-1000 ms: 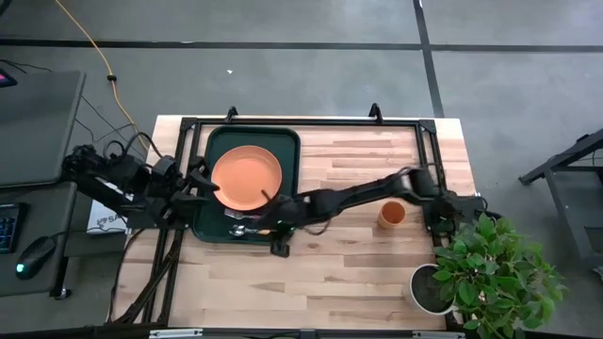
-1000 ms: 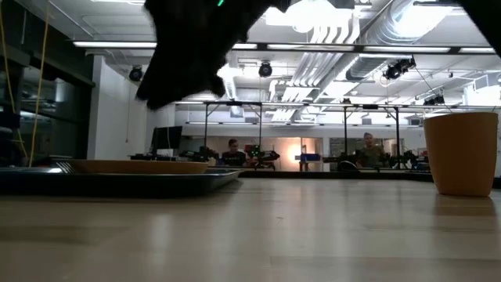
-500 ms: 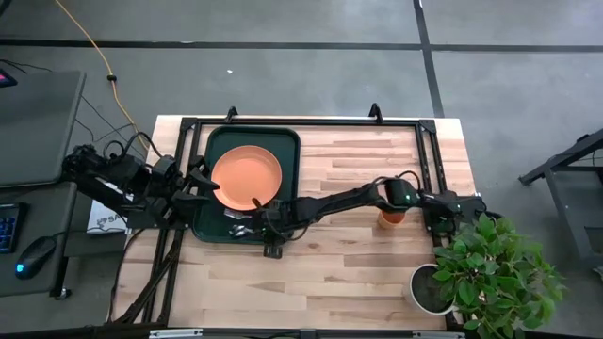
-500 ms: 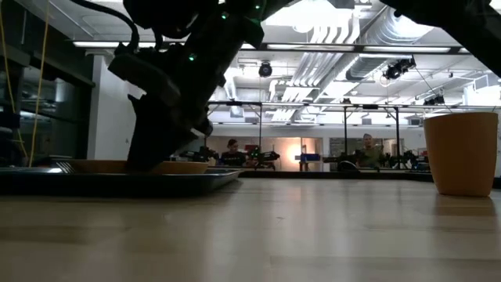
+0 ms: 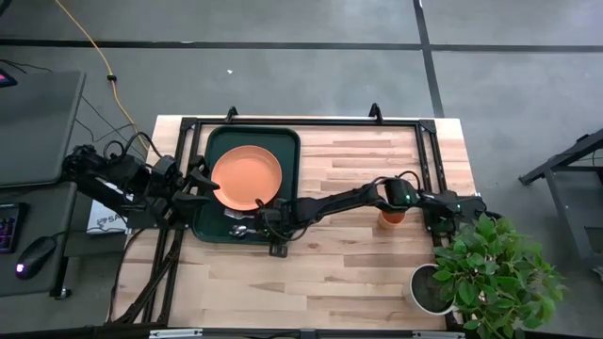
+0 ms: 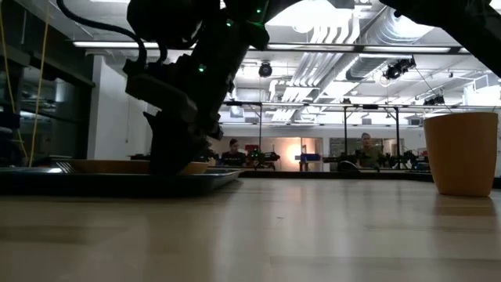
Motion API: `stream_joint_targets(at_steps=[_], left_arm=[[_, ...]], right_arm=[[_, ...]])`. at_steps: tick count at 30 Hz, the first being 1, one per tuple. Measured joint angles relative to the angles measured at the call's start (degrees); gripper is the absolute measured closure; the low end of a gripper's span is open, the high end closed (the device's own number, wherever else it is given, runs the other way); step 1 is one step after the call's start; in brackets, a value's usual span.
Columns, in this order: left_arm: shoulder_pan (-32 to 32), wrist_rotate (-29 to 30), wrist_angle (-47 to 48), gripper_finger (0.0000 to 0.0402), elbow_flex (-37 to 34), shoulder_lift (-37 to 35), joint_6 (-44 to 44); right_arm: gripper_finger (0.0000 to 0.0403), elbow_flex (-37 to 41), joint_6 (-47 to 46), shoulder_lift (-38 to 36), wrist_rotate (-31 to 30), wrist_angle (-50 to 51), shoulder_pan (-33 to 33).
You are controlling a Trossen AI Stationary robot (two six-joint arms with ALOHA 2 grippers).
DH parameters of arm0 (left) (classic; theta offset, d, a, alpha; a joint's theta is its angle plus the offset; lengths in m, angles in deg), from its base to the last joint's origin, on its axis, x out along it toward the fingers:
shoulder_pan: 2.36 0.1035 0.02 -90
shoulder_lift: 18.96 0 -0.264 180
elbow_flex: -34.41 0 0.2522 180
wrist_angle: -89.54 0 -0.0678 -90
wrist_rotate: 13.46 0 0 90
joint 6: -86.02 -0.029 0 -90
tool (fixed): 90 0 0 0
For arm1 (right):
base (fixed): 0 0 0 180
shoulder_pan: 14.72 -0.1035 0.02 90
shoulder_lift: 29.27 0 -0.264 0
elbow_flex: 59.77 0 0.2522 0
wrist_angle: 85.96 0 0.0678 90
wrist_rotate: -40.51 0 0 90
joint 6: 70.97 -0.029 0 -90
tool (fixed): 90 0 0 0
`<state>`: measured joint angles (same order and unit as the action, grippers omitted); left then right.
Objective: Pick and place plate/cup/fork/spoon on tray
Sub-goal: Put the yellow spoon on the black serving tray to the right side of the pink fork
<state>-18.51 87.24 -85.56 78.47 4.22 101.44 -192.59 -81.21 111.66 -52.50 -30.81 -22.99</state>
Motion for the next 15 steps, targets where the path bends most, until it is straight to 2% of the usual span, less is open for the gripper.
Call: stream_joint_targets(at_steps=[7,15], left_arm=[[0.0,0.0,-0.2,0.0229,0.0,0.0,0.6],[0.0,0.0,-0.5,0.0229,0.0,0.0,0.9]], right_arm=[[0.0307,0.0,-0.2,0.0,0.0,4.7,0.0],[0.0396,-0.4,-1.3,-0.7,0.9,5.4,0.0]])
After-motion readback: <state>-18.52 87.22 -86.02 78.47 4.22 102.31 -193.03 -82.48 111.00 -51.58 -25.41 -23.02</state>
